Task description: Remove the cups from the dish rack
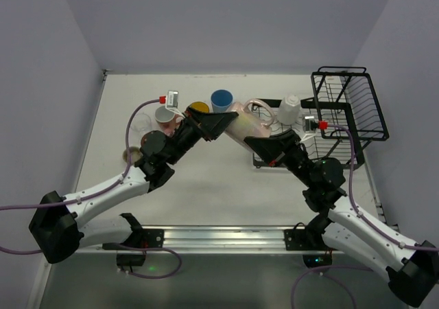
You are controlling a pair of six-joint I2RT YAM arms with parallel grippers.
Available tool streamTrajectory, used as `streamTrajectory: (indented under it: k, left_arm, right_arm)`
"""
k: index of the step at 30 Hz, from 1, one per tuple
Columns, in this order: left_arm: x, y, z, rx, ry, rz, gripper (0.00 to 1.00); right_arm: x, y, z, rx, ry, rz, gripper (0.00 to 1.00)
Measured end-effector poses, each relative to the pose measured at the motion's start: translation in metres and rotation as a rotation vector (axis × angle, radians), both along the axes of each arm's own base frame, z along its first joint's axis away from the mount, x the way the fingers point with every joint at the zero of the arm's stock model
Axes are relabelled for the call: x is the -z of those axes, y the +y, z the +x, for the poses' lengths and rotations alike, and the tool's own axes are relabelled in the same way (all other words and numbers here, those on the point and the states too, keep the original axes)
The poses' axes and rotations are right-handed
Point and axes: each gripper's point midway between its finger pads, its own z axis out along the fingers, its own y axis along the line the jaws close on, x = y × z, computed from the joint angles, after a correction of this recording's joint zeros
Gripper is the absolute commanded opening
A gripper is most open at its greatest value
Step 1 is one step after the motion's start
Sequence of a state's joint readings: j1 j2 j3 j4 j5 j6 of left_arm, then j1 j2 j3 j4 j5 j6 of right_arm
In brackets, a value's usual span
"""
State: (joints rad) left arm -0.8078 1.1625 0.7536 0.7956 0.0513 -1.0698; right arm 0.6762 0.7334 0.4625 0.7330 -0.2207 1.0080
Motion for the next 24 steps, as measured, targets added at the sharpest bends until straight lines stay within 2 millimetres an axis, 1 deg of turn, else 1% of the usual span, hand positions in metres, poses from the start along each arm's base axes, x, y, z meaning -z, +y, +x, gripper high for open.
streamTrajectory:
  k: [1, 3, 4, 6, 7, 8, 10, 12, 14, 16, 18, 20, 24]
  left_arm:
    - [-0.004, 0.001, -0.003, 0.013, 0.014, -0.024, 0.79]
    - [-0.008, 0.005, -0.010, 0.015, 0.016, -0.027, 1.00]
    - [-0.009, 0.008, -0.014, 0.007, 0.011, -0.011, 1.00]
    - [-0.003, 0.018, -0.017, -0.041, -0.012, 0.066, 1.00]
    - [-0.002, 0.025, -0.017, -0.075, -0.021, 0.099, 1.00]
    - [-0.005, 0.035, -0.017, -0.119, -0.041, 0.116, 1.00]
    - [-0.017, 0.062, -0.020, -0.219, -0.080, 0.135, 1.00]
    - [-0.030, 0.092, -0.025, -0.320, -0.115, 0.142, 1.00]
    - [-0.037, 0.119, -0.029, -0.415, -0.139, 0.159, 1.00]
    - [-0.039, 0.140, -0.032, -0.489, -0.149, 0.182, 1.00]
    - [-0.034, 0.157, -0.033, -0.550, -0.153, 0.231, 1.00]
    - [-0.023, 0.169, -0.034, -0.594, -0.148, 0.300, 1.00]
    - [0.011, 0.184, -0.034, -0.638, -0.116, 0.474, 1.00]
  right_arm:
    - [-0.006, 0.001, -0.005, -0.017, -0.028, 0.016, 0.00]
    - [-0.011, 0.002, -0.011, -0.041, -0.059, 0.020, 0.00]
    - [-0.012, 0.003, -0.015, -0.053, -0.064, 0.019, 0.00]
    - [-0.013, 0.004, -0.018, -0.067, -0.063, 0.017, 0.00]
    - [-0.011, 0.003, -0.018, -0.065, -0.056, 0.009, 0.00]
    - [-0.004, 0.004, -0.015, -0.057, -0.033, -0.012, 0.00]
    - [0.013, 0.006, -0.008, -0.045, 0.020, -0.064, 0.00]
    - [0.040, 0.011, 0.000, -0.039, 0.097, -0.141, 0.00]
    - [0.062, 0.015, 0.004, -0.041, 0.154, -0.206, 0.00]
    - [0.081, 0.020, 0.007, -0.049, 0.212, -0.279, 0.00]
    - [0.096, 0.027, 0.013, -0.056, 0.266, -0.358, 0.00]
    - [0.105, 0.039, 0.022, -0.067, 0.308, -0.446, 0.00]
    - [0.119, 0.074, 0.045, -0.090, 0.344, -0.646, 0.00]
